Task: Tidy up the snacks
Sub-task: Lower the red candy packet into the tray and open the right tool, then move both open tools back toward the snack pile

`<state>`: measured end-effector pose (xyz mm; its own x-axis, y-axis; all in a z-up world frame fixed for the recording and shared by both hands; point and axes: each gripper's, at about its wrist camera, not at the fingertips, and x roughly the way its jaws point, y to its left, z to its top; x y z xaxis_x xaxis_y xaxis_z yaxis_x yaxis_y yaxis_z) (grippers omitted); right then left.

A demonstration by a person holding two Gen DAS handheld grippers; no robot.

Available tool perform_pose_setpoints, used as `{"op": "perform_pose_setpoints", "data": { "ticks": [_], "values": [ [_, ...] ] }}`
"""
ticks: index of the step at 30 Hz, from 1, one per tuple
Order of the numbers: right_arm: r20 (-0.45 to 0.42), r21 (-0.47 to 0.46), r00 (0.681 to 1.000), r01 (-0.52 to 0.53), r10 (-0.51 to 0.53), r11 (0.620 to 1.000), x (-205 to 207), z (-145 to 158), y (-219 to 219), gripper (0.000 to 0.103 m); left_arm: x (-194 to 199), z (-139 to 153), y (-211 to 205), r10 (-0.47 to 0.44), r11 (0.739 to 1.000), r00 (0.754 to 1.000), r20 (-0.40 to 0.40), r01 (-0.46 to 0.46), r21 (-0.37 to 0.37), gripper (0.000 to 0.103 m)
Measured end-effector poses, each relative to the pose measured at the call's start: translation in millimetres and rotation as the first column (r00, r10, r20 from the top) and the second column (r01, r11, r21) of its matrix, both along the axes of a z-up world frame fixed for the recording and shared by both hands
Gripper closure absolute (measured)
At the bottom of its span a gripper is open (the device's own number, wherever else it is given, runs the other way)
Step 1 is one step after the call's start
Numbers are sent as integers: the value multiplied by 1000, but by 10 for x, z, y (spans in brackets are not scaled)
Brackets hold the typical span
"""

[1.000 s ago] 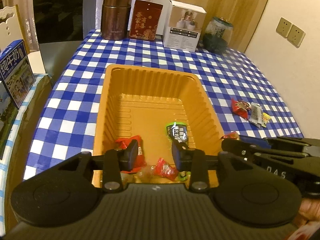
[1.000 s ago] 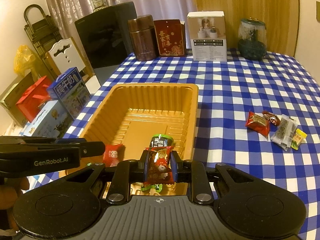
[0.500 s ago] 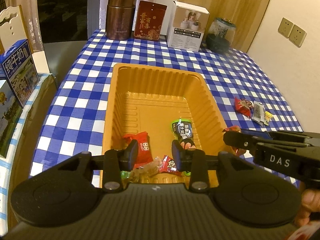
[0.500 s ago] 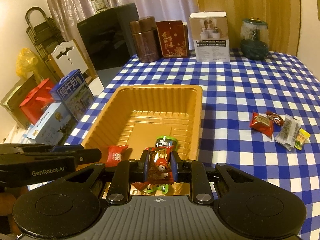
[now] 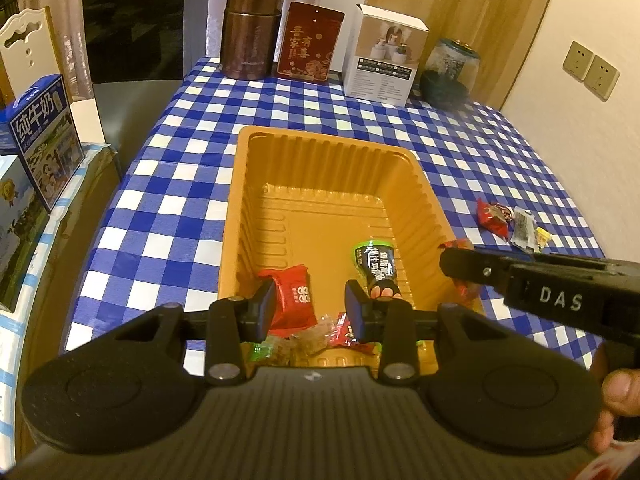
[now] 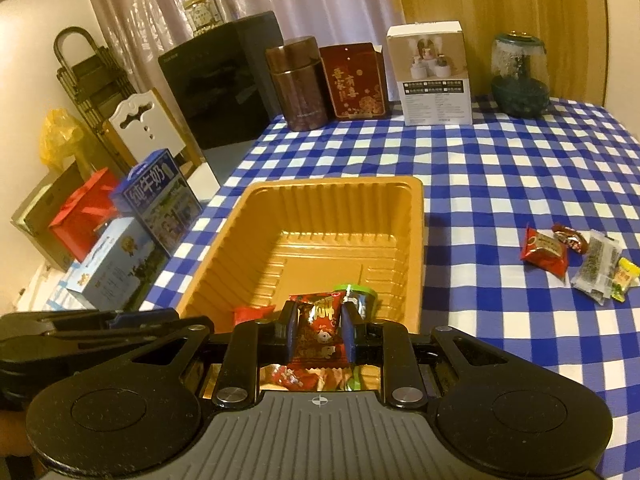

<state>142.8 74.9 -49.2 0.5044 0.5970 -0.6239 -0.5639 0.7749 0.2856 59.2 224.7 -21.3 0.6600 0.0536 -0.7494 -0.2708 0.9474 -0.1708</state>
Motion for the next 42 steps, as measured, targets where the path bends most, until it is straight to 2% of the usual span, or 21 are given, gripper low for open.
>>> {"op": "perform_pose_setpoints", "data": {
  "ticks": [1,2,3,11,22,42],
  "values": [
    [0,7,1000,6,-6,1000,4,1,-16,69,-5,-3,8,1,1000,1000,-1,-1,-1,70],
    [-3,17,1000,12,-12,1000,9,0,-37,55,-9,-6,13,3,1000,1000,-1,-3,0,70],
    [-9,26,1000,22,-22,999,17,-1,-62,47,-13,-10,16,4,1000,1000,-2,-4,0,70],
    [-44,38,994,99,-97,994,41,-28,-335,47,-27,12,-34,-2,1000,1000,0,2,0,70],
    [-65,21,980,190,-189,981,-160,-65,-841,47,-25,114,-252,-42,999,999,13,42,5,68],
    [-55,56,929,369,-366,928,-388,157,-1832,47,83,320,-1111,-185,983,982,42,185,12,46]
  ]
}}
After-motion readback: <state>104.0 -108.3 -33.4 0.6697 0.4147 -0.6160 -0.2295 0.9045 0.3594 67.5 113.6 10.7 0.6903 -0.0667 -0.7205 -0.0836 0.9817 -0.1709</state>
